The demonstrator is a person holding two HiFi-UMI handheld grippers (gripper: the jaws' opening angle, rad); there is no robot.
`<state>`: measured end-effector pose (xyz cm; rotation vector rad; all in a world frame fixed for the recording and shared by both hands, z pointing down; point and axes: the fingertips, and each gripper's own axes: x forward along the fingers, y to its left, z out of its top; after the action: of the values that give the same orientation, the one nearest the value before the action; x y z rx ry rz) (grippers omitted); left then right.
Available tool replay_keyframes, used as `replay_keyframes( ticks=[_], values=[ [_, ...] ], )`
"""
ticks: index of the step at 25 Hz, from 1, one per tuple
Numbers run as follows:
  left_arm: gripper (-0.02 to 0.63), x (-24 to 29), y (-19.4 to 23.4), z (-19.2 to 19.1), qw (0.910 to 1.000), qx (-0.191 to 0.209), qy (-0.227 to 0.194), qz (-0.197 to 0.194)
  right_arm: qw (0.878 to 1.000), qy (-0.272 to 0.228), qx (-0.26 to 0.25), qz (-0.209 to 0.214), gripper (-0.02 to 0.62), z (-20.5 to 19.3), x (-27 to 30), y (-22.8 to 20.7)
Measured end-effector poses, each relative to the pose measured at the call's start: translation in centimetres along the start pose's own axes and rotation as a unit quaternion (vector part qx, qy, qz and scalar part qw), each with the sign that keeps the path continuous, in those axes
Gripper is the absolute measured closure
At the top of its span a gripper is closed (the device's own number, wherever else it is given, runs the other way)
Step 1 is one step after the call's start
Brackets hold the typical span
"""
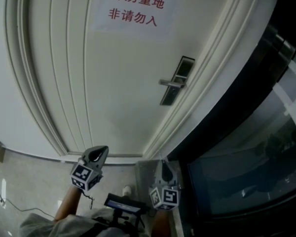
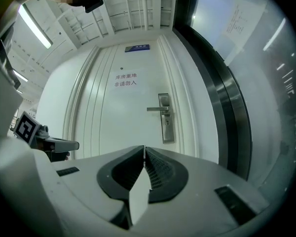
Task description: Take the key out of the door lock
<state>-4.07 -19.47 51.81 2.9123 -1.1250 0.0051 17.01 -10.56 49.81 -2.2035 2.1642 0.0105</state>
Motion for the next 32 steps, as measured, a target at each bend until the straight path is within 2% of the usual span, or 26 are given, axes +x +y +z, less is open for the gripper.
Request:
replay_keyframes(
  ticks=[6, 20, 32],
  values=[
    [0.600, -1.1, -0.4, -0.1, 1.0000, -0.004, -0.004, 0.000, 1.000, 0.007, 0.014, 0.001, 0.574, -0.6, -1.4, 1.0],
    [0.600, -1.7, -0.6, -0.4, 1.0000, -0.006, -0.004, -0.002, 1.000, 0.015, -0.001, 0.013, 0.575, -1.1, -1.6, 2.2],
    [0.600, -1.5, -0.8, -0.1, 0.9999, -0.005, -0.006, -0.008, 1.000, 0.009, -0.014, 0.001, 0.575, -0.7, -1.7, 1.8]
  ],
)
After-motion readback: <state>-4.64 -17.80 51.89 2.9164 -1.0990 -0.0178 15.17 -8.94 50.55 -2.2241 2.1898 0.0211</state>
